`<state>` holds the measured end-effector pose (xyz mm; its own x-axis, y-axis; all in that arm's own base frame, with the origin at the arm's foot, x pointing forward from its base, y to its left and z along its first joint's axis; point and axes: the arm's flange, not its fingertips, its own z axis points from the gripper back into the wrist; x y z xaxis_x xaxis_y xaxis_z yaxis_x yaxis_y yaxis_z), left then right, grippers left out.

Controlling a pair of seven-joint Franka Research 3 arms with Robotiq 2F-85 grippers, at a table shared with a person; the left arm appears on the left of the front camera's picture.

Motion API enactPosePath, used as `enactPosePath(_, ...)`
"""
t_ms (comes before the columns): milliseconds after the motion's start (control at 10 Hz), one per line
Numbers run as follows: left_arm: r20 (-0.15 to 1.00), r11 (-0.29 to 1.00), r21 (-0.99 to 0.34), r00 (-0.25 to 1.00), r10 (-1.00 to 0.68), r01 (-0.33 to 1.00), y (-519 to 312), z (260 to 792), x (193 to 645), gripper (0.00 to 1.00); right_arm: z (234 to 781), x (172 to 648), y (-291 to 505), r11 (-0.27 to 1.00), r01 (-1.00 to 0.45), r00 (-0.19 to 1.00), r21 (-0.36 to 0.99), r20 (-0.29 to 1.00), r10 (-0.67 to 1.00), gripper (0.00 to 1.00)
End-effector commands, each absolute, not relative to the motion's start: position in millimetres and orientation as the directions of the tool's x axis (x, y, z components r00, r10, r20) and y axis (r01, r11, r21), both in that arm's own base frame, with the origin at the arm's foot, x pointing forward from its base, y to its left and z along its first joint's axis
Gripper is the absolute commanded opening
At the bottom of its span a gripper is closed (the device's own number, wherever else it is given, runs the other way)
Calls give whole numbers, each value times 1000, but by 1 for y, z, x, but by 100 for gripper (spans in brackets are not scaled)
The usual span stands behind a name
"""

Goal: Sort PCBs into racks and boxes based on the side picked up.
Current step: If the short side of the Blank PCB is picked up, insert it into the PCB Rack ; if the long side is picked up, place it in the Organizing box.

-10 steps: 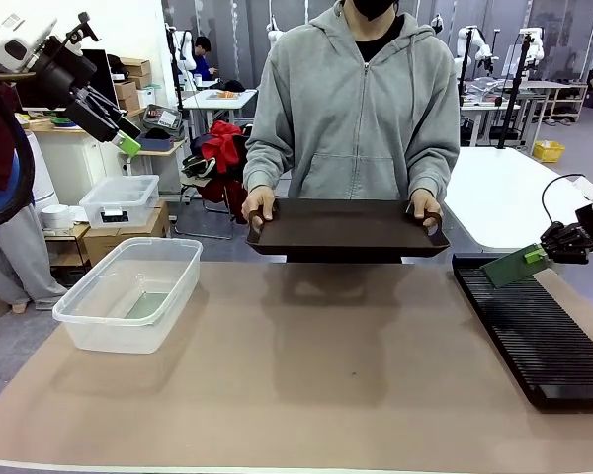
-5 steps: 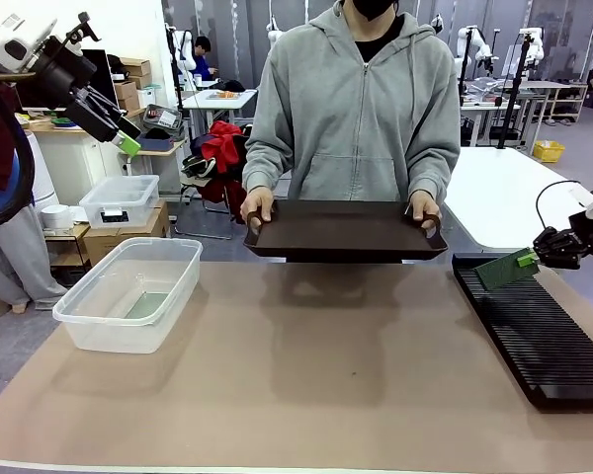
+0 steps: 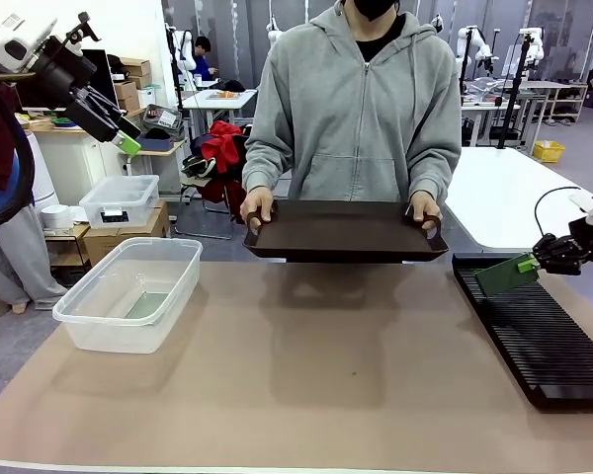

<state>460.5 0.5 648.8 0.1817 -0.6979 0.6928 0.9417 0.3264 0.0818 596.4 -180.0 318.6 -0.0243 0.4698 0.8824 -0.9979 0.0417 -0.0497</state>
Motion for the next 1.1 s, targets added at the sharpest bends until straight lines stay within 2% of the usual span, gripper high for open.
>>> enactPosePath(0,692,327,81,183,-698,942,0,648,460,100,314,601,-185,15,-999,-30,-42,883,468,2)
enactPosePath(1000,692,327,81,183,-698,942,0,648,460,100,277,607,-203,21,-998,55,51,864,501,2)
